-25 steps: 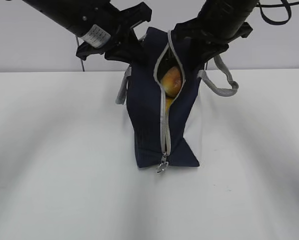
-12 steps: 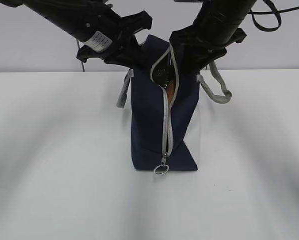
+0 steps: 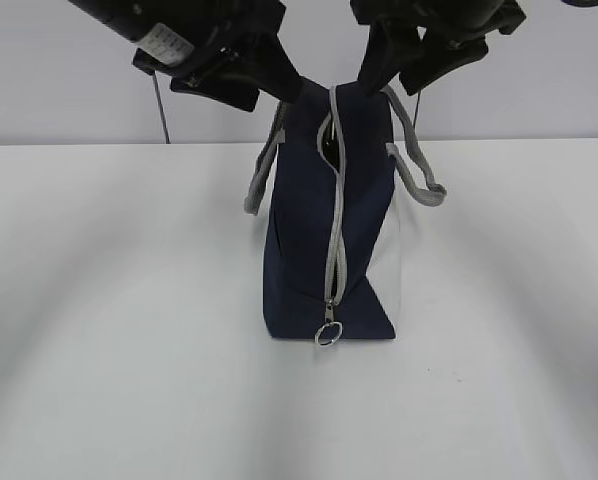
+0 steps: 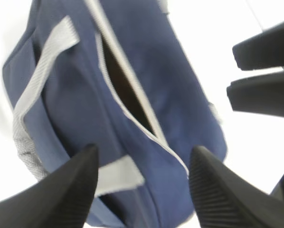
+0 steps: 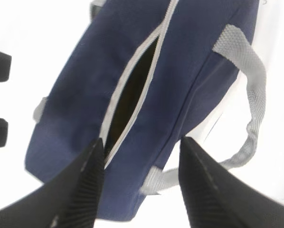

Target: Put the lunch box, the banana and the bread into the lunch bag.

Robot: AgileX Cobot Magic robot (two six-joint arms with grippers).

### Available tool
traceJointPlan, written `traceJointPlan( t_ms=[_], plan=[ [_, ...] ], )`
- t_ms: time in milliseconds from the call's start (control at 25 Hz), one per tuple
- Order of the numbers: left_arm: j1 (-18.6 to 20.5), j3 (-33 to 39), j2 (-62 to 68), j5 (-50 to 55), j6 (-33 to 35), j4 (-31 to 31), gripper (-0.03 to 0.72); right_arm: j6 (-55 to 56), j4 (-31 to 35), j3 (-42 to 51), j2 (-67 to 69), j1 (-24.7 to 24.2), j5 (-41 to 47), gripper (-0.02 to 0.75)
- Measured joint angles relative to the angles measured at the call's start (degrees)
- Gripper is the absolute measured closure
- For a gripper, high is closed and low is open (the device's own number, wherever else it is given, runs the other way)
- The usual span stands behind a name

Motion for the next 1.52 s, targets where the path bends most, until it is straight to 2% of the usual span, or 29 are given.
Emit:
traceJointPlan(
  t_ms=[160, 360, 560, 720, 840, 960, 1080, 1400, 1520],
  plan=[
    [0.0, 0.0, -3.2, 3.4, 4.8, 0.0, 0.263, -1.9, 2.5, 7.1, -5.6, 0.0, -2.2, 0.359],
    [0.0, 2.8, -6.6, 3.9, 8.2, -2.1, 0.261, -10.1, 10.0, 25.3, -15.9, 0.1, -11.7, 0.359],
    [0.0, 10.9, -10.8, 2.0, 14.0, -5.9, 0.287, -24.0, 18.4, 44.5, -26.2, 0.1, -22.4, 0.359],
    [0.0, 18.2, -14.4, 0.0, 19.6, -8.5, 0.309, -36.2, 27.3, 56.0, -30.7, 0.1, -26.8, 0.359],
    [0.0, 22.4, -16.9, -1.2, 23.0, -10.1, 0.310, -49.3, 35.7, 63.1, -31.4, 0.1, -27.9, 0.359],
    [0.0, 24.9, -18.6, -1.9, 24.5, -10.7, 0.312, -62.9, 44.1, 68.5, -31.4, 0.1, -28.8, 0.359],
    [0.0, 25.5, -19.2, -2.2, 24.9, -11.3, 0.318, -71.9, 47.9, 71.3, -31.4, 0.1, -29.3, 0.359],
    [0.0, 25.5, -19.2, -2.6, 25.1, -11.8, 0.327, -76.9, 50.2, 71.8, -28.0, 0.1, -30.0, 0.359],
    [0.0, 25.5, -19.2, -2.6, 25.1, -11.8, 0.327, -81.7, 56.0, 71.8, -23.5, 0.1, -30.1, 0.359]
  ],
)
